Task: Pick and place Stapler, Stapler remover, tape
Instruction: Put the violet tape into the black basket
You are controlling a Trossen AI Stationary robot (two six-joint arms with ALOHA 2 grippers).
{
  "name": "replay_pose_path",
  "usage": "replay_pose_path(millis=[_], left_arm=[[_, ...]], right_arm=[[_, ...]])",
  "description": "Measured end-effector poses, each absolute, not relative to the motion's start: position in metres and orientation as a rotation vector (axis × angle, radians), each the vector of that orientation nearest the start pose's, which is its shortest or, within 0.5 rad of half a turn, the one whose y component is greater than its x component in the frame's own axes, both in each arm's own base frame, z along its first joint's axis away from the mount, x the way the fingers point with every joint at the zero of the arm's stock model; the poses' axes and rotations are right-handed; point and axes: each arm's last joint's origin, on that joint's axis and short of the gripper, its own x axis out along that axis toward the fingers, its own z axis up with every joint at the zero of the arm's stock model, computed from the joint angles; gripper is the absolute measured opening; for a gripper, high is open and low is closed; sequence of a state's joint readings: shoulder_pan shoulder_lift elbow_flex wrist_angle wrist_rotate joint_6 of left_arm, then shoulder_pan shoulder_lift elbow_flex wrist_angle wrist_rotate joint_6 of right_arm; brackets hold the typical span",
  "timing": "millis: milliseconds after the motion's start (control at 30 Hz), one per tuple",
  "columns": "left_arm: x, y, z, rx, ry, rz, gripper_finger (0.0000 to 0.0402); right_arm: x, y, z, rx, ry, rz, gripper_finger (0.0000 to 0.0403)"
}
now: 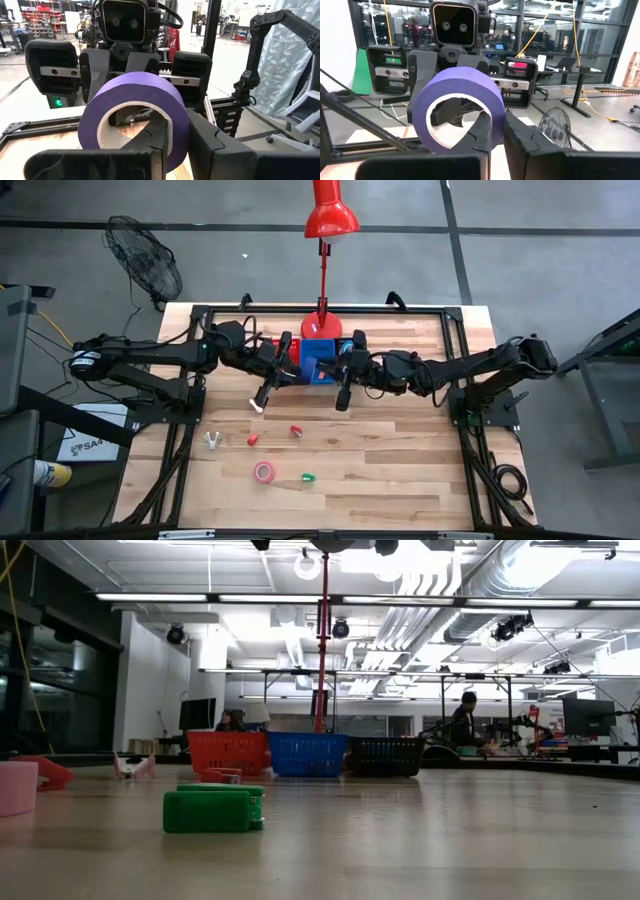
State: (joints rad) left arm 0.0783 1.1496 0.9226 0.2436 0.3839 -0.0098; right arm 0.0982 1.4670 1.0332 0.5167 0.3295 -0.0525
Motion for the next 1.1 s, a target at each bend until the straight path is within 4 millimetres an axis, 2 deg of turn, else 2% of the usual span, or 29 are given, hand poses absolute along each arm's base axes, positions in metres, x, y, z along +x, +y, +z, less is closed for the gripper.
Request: replay_pose_path(millis=[300, 433, 600, 900, 1100], left_arm=[[0.259, 0.009, 0.349, -0.01, -0.006, -0.306, 0.0048], [0.259, 0.009, 0.349, -0.005, -0.007, -0.306, 0.0064], [0.259, 0.01, 0.347, -0.001, 0.005, -0.296, 0.0109], [0.258, 0.011, 0.342, 0.042, 0.054, -0.249, 0.0215], [0.251, 0.015, 0.339, 0.12, 0.136, -0.089, 0.0238]], right_arm=[[0.334, 0.023, 0.325, 0.024, -0.077, -0.233, 0.0015], [0.334, 0.023, 0.325, 0.042, -0.078, -0.234, 0.0015], [0.332, 0.022, 0.325, 0.067, -0.058, -0.269, 0.0015], [0.322, 0.019, 0.323, 0.117, 0.034, -0.339, 0.0015], [0.314, 0.015, 0.319, 0.186, 0.123, -0.405, 0.0015]])
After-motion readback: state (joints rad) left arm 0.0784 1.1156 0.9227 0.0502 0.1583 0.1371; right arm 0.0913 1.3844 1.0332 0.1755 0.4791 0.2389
